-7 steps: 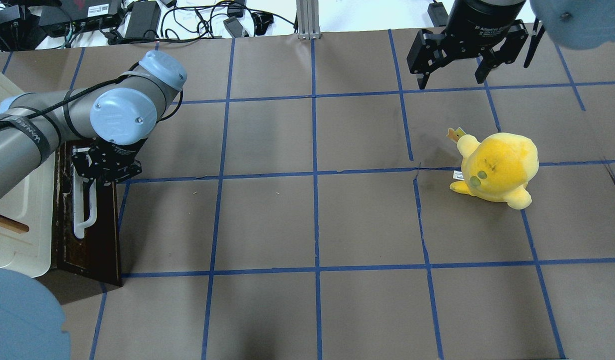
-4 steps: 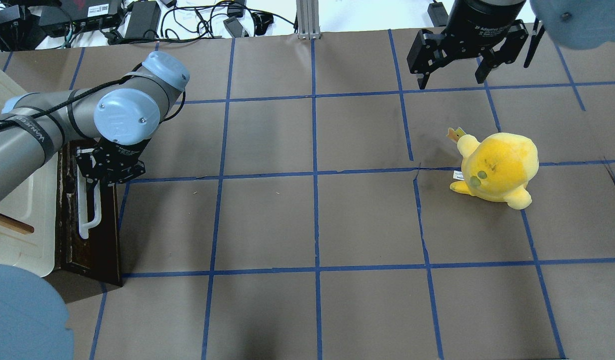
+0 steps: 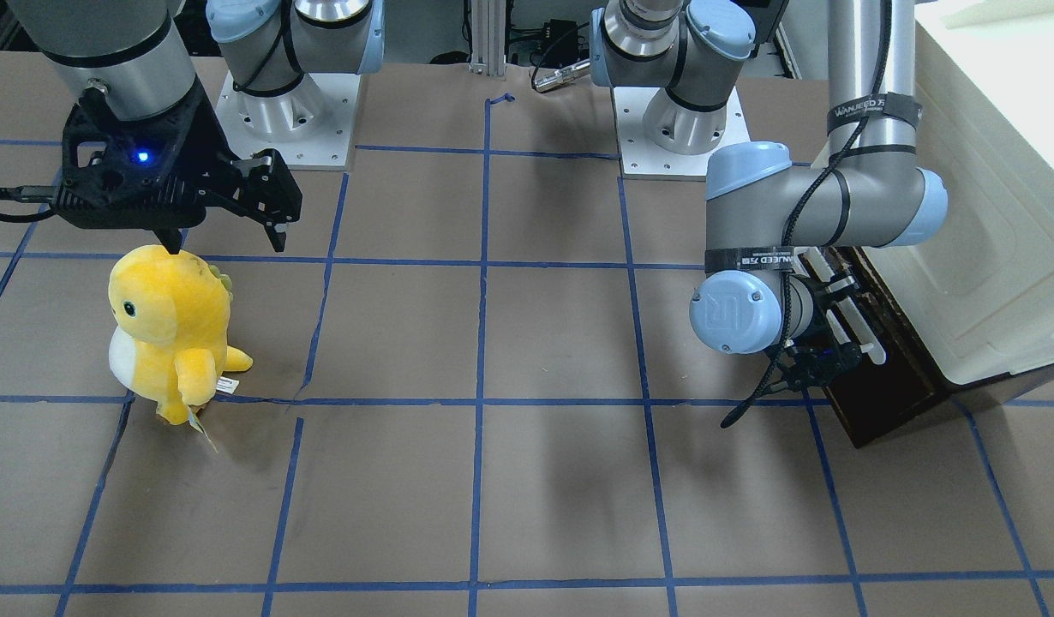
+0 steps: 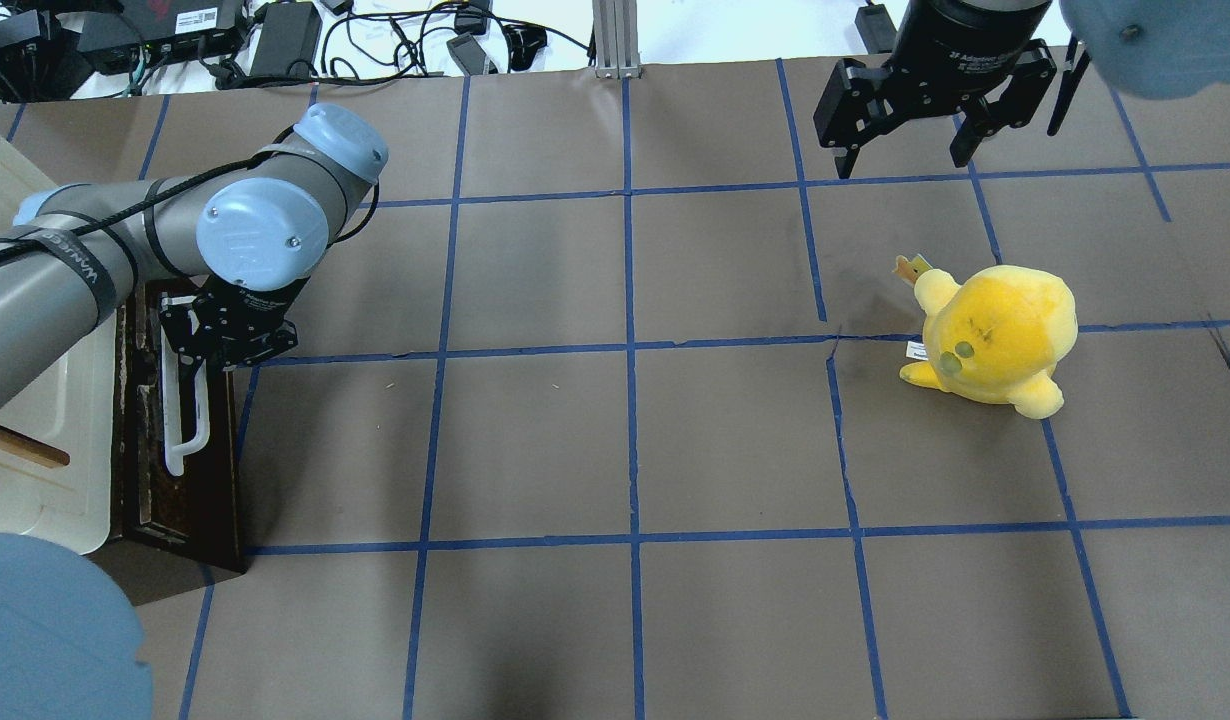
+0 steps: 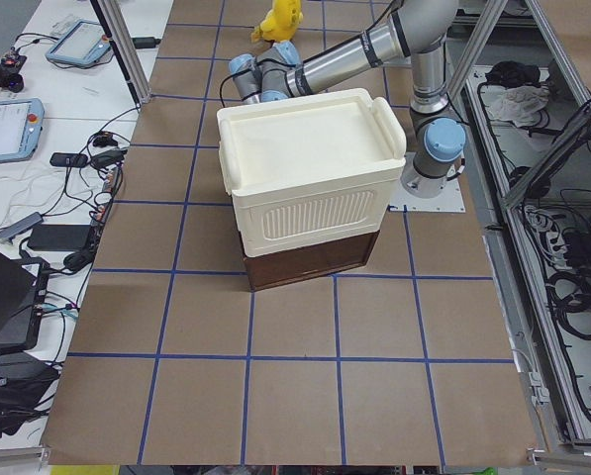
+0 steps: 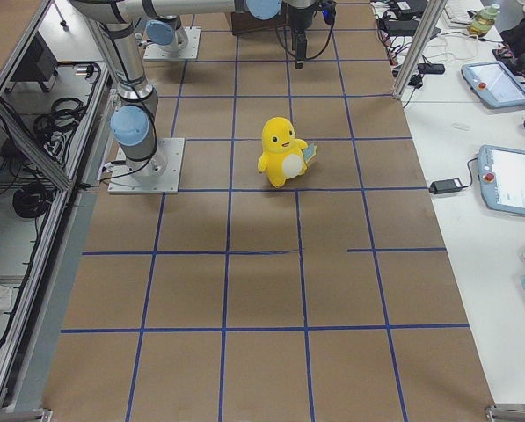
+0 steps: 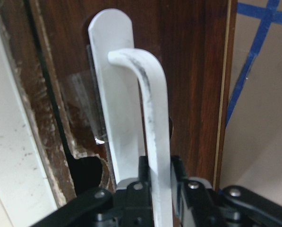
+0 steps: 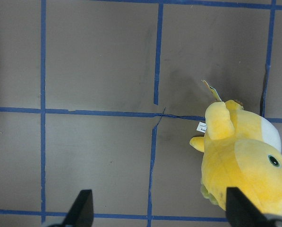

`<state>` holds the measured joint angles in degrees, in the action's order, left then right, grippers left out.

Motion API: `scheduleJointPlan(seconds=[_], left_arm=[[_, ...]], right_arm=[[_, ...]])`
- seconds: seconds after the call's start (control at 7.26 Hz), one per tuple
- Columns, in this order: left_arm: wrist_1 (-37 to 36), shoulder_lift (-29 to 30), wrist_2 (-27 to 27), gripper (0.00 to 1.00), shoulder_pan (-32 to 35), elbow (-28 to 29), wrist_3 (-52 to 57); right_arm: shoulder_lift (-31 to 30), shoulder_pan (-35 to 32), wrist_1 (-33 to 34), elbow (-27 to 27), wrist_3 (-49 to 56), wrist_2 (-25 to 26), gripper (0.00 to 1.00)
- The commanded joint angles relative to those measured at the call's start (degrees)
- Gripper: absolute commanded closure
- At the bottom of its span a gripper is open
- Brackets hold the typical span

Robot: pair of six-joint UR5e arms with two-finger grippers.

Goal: Pull drawer sideways
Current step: 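Pull the handle with the left gripper away from the white box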

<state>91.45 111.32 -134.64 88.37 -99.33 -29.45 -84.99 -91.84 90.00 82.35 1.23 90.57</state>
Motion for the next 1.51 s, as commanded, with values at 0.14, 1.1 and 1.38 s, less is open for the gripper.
scheduleJointPlan(seconds=[0.14,1.1,1.38], left_arm=[[0.0,-0.3,0.2,1.0,0.5,0.1,0.0],[0.1,-0.4,0.8,1.0,1.2,0.9,0.3],[1.1,-1.0,0.5,1.0,1.2,0.9,0.5]], right_arm=[[0.0,0.0,0.0,0.0,0.0,0.0,0.0],[0.0,0.0,0.0,0.0,0.1,0.0,0.0],[0.0,0.0,0.0,0.0,0.0,0.0,0.0]])
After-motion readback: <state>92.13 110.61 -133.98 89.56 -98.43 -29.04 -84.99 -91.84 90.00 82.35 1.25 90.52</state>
